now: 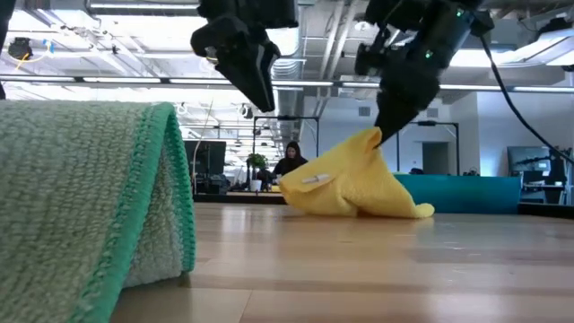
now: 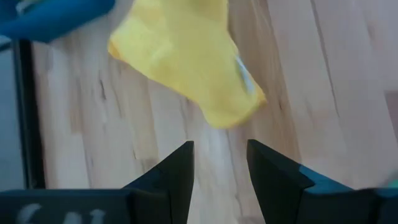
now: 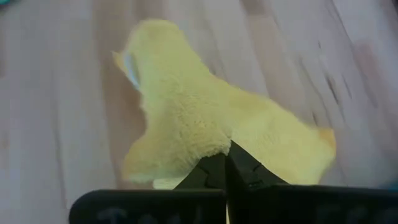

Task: Fold microfiber towels
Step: Fold the yellow microfiber towel

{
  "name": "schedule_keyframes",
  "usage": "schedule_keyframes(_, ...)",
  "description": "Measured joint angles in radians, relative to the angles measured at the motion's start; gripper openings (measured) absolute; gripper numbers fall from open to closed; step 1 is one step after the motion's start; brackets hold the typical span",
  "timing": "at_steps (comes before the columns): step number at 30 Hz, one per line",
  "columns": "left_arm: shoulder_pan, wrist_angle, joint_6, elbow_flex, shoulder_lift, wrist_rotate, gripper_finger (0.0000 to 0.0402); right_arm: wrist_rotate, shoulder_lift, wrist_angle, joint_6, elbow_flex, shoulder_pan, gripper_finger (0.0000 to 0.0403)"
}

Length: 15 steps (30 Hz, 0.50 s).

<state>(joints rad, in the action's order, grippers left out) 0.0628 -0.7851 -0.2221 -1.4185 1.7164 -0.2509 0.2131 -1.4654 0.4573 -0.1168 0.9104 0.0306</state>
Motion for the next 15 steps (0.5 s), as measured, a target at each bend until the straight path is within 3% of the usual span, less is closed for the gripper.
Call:
schedule_keyframes(6, 0.013, -0.025, 0.007, 0.0, 0.0, -0.001, 0.0142, 0.052, -0.03, 0.078, -0.211, 0.002, -0.036, 0.0007)
schedule_keyframes(15, 0.016, -0.042, 0.01, 0.0, 0.001, -0.004, 0.0142, 0.257, -0.032, 0.269, -0.489, 0.0, -0.052, 0.0008)
